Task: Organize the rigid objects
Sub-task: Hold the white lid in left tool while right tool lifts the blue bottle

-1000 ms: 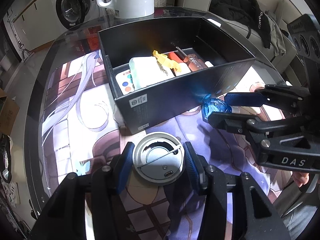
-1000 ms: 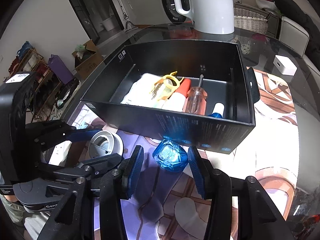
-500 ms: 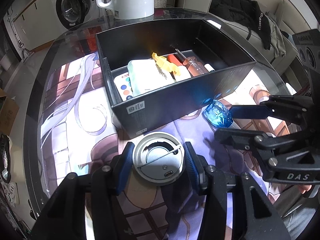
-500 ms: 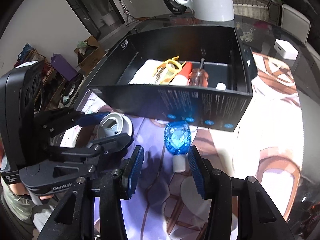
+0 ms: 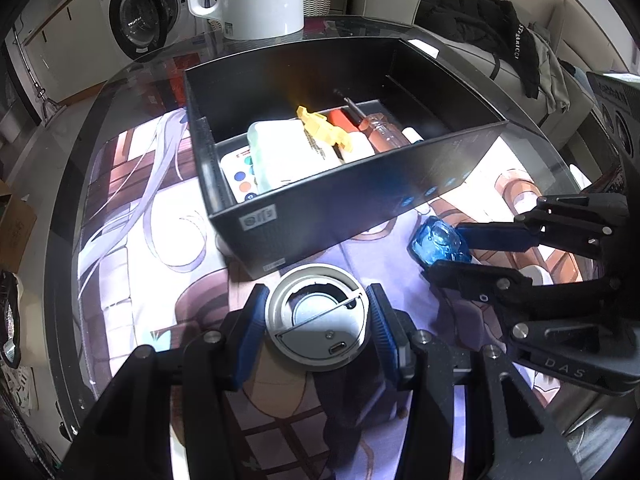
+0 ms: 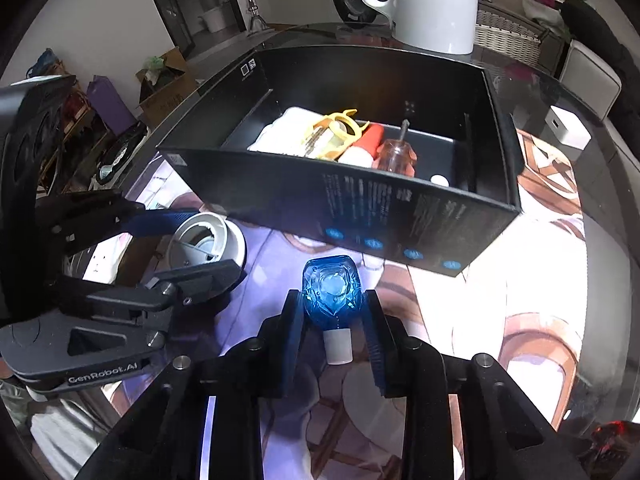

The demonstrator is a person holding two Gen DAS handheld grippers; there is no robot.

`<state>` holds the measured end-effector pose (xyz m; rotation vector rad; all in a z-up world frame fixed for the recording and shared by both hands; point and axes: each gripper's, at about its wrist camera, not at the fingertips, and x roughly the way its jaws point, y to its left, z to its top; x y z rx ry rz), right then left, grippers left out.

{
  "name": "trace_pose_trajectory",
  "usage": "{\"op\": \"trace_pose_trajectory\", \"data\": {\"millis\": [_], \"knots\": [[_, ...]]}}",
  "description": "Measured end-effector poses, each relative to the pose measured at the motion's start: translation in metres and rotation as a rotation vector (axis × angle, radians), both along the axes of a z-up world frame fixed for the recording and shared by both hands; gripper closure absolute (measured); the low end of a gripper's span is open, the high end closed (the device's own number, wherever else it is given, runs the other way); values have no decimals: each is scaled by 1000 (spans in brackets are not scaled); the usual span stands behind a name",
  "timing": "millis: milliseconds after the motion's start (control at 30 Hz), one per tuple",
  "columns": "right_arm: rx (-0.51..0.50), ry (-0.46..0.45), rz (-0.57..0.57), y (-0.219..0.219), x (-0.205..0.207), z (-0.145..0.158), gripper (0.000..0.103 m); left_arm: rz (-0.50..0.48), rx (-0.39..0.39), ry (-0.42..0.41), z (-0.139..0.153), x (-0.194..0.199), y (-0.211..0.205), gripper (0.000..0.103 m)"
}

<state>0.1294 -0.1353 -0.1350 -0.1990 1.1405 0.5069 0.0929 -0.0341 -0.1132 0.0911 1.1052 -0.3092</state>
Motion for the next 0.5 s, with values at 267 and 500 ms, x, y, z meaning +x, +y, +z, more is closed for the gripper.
{"op": "trace_pose_trajectory", "data": {"millis": [267, 500], "knots": [[-18, -6, -8, -11, -8, 1, 61, -14, 14, -1, -2, -1, -8, 55], [-30, -44, -33, -5, 5, -3, 48, 1, 11, -5, -2, 1, -3, 55]]}}
